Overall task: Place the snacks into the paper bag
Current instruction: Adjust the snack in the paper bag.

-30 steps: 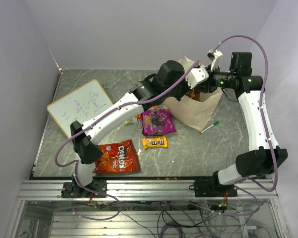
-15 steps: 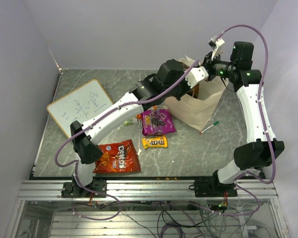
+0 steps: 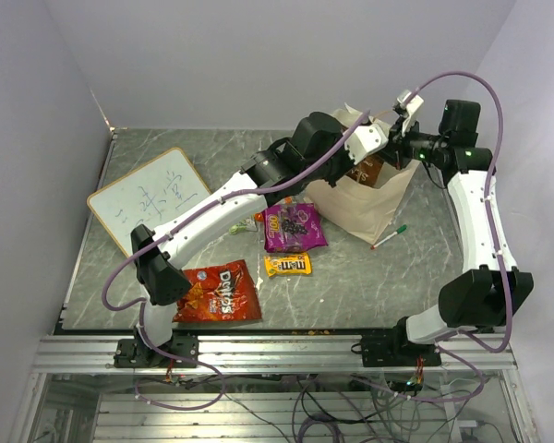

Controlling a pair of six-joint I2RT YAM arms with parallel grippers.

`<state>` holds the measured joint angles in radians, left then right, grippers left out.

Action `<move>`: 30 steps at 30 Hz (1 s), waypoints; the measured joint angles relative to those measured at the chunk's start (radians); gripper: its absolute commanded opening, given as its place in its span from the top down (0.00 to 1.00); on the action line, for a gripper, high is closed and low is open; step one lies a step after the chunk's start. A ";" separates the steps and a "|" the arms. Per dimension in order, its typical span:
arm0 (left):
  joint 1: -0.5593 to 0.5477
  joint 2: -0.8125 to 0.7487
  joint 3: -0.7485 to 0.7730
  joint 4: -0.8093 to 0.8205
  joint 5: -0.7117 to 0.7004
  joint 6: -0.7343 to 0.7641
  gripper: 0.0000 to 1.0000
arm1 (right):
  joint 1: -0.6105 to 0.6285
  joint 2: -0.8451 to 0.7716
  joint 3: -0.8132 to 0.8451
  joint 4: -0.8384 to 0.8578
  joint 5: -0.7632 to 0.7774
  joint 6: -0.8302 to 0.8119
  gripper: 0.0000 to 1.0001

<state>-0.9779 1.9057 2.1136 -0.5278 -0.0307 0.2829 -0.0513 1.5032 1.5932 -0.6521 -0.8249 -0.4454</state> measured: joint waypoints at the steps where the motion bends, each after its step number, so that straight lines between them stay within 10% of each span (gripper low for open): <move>1: 0.000 0.000 0.000 0.000 0.000 0.000 0.93 | -0.004 -0.005 -0.001 -0.019 -0.003 -0.029 0.99; 15: 0.000 0.000 -0.017 0.005 0.000 0.000 0.93 | -0.007 0.003 0.041 -0.288 -0.027 -0.275 1.00; 30: 0.000 -0.008 -0.037 0.014 0.001 -0.003 0.93 | -0.007 0.109 0.285 -0.184 0.144 -0.100 1.00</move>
<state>-0.9779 1.8980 2.0762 -0.5133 -0.0299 0.2794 -0.0582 1.6127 1.8782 -0.8364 -0.6807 -0.5453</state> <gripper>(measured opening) 0.072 0.013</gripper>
